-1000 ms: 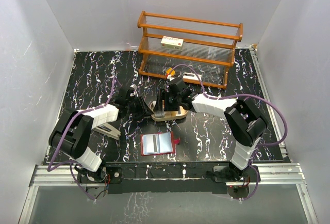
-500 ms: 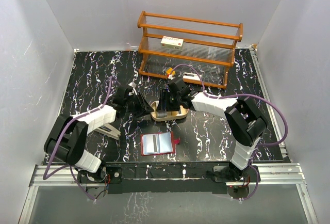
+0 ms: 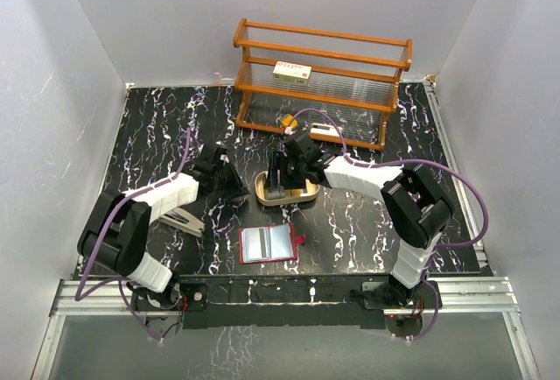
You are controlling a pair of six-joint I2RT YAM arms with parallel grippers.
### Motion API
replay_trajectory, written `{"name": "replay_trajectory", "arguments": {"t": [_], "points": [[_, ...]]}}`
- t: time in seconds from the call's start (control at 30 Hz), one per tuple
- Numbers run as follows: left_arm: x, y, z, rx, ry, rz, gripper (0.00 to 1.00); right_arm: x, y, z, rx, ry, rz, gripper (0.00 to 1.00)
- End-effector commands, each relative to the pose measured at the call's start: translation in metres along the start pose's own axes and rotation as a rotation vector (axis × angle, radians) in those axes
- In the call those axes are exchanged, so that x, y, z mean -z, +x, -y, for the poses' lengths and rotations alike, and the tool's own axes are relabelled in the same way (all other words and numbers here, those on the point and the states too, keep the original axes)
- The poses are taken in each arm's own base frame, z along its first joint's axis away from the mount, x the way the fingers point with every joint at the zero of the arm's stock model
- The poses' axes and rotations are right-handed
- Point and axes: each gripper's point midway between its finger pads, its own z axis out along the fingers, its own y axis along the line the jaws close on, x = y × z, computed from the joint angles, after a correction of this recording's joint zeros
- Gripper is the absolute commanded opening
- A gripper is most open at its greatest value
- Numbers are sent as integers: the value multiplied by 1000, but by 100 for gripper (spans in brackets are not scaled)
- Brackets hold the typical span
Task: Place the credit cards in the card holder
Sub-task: Pick up the credit card from the storage box.
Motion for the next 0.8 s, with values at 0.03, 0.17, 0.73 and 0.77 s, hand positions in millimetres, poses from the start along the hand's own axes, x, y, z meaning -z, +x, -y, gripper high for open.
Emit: {"name": "replay_trajectory", "arguments": {"t": [0.03,0.17,0.73,0.77], "points": [[-10,2,1,-4,1,-35,5,4,-14,-21,16,-66,34,59],[-16,5,11,0,67,-52,6,2,-15,-27,17,-90,26,56],[-26,9,29,34,164,-99,8,-1,-24,-31,40,-64,33,62],[-26,8,29,32,160,-97,8,-1,-23,-29,41,-54,33,63]]}}
